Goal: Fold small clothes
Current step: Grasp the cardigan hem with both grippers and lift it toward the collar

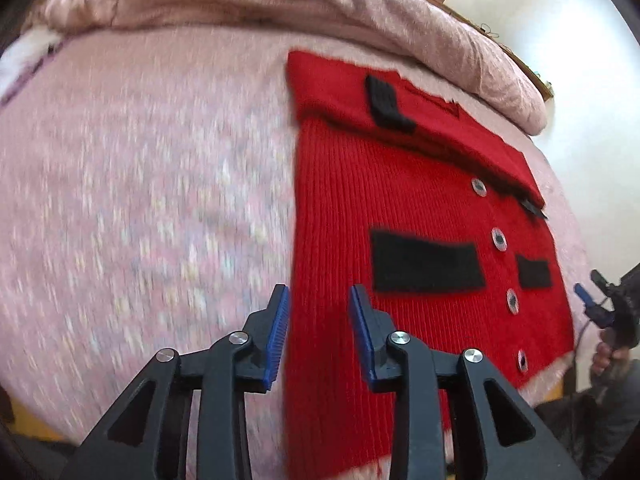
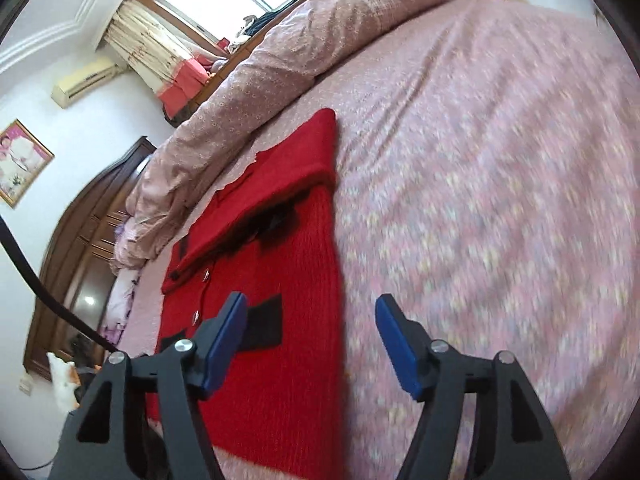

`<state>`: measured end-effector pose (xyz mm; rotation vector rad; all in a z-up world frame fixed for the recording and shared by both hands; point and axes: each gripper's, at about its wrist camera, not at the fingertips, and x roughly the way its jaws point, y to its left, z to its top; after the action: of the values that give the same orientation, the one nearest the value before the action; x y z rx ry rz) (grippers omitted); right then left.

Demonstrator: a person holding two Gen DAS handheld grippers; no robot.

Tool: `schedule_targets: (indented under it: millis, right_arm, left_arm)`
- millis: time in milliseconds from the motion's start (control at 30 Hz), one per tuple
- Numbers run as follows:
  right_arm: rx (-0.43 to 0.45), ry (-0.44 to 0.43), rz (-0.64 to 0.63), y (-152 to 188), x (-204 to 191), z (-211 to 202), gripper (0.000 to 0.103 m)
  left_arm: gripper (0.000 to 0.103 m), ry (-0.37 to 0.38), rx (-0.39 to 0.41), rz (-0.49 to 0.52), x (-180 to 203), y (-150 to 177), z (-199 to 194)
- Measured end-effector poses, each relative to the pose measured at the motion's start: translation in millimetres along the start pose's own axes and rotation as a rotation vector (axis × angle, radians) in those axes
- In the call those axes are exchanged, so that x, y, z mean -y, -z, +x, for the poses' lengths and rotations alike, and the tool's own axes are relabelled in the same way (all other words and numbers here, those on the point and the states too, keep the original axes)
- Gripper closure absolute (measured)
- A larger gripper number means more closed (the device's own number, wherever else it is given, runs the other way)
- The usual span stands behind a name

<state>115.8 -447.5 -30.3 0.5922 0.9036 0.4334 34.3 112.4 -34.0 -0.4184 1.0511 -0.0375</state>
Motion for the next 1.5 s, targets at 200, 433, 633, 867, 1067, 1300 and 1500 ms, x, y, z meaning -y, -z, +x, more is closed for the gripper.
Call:
schedule_targets:
  millis: [200, 433, 633, 867, 1067, 1300, 1500]
  right_arm:
    - [-0.074, 0.027, 0.019, 20.4, 8.5, 8.5, 0.030]
    - [-0.119, -0.027, 0.022, 54.1, -5.7, 21.4, 0.028]
    - [-0.122, -0.094, 0.065, 80.5, -13.3, 16.0, 0.028]
    - [-0.103, -0.147, 0.136, 99.8, -17.6, 10.1, 0.028]
    - [-0.078, -0.159, 0.185, 104.2, -8.7, 5.2, 0.028]
    - [-0.012, -0.137, 0.236, 97.7, 5.0, -4.1, 0.029]
    - [-0.008, -0.156, 0.266, 95.1, 12.5, -1.0, 0.031]
  left_arm:
    - [0.049, 0.114, -0.053, -0.079, -3.8, 32.5, -8.1]
    - [0.048, 0.089, -0.071, -0.073, 1.8, 39.6, -4.8]
    - [0.048, 0.098, -0.067, -0.098, -1.4, 53.3, -9.9]
    - [0.046, 0.153, -0.093, -0.152, -7.9, 64.2, -17.3]
    - [0.046, 0.196, -0.088, -0.213, -18.3, 57.9, -14.9]
    - [0.049, 0.192, -0.097, -0.224, -15.4, 58.6, -14.6]
    - [0.049, 0.243, -0.093, -0.280, -17.4, 49.9, -7.7]
